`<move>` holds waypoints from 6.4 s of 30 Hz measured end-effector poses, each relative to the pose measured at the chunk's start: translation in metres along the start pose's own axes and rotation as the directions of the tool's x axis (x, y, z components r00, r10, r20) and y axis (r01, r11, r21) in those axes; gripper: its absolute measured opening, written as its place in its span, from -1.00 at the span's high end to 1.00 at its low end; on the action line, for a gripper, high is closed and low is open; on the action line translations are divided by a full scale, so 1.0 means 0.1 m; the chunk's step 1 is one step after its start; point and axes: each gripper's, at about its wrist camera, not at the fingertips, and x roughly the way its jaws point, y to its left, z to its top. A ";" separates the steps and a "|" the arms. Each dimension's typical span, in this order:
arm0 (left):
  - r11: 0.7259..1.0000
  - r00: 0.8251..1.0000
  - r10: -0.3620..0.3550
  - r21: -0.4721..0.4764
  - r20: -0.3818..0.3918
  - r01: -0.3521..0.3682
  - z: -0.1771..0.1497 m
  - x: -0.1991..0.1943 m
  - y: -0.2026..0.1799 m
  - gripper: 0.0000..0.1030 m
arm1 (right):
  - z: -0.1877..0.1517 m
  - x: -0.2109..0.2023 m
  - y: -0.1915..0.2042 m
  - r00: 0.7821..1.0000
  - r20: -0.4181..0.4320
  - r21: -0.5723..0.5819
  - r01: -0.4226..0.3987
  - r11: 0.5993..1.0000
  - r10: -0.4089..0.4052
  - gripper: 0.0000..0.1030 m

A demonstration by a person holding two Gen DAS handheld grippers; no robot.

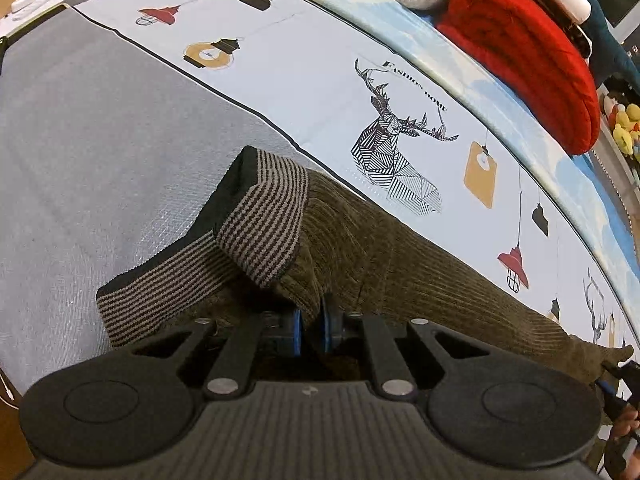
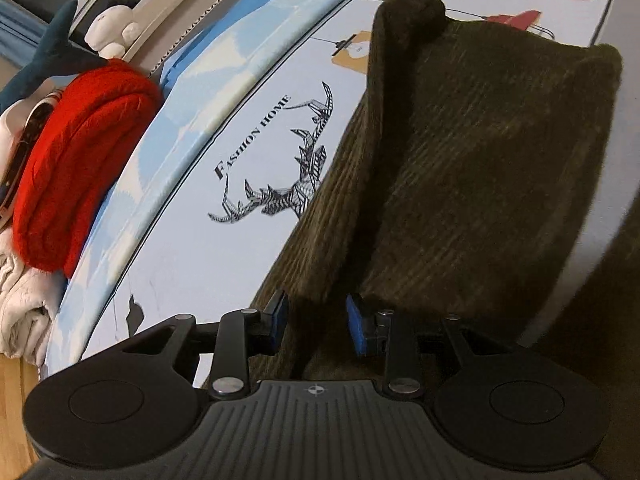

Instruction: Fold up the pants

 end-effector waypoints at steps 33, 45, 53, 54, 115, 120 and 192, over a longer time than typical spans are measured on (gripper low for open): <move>0.985 0.978 0.159 0.094 -0.138 -0.147 -0.24 -0.24 0.50 0.41 | -0.21 -1.95 -1.93 0.971 -0.152 -0.085 0.175 0.981 -0.186 0.72; 0.991 0.975 0.125 -0.027 -0.183 -0.132 -0.12 -0.13 0.61 0.12 | 0.22 -1.89 -2.63 0.971 -0.045 0.251 0.240 0.938 -0.237 0.30; 0.991 0.978 0.128 -0.011 -0.166 -0.131 -0.10 -0.10 0.63 0.50 | 0.32 -1.84 -2.46 0.964 0.044 0.160 0.254 0.954 -0.264 0.91; 0.992 0.981 0.120 -0.010 -0.151 -0.123 -0.09 -0.13 0.63 0.66 | 0.32 -1.92 -2.40 0.965 0.075 0.153 0.237 0.959 -0.250 0.91; 0.873 0.975 0.222 0.442 0.011 -0.204 -0.34 -0.49 0.21 -0.05 | 0.92 -1.33 -1.96 0.932 0.252 -0.260 0.323 0.910 -0.259 0.86; 0.869 0.994 0.105 0.483 0.030 -0.106 -0.38 -0.51 -0.10 -0.05 | 0.92 -1.32 -2.12 0.879 0.251 -0.168 0.452 0.876 -0.406 1.00; 0.821 0.988 0.109 0.571 -0.111 -0.027 -0.45 -0.16 -0.47 -0.10 | -2.39 0.09 2.49 0.977 -0.206 -0.878 -0.210 0.431 0.055 0.23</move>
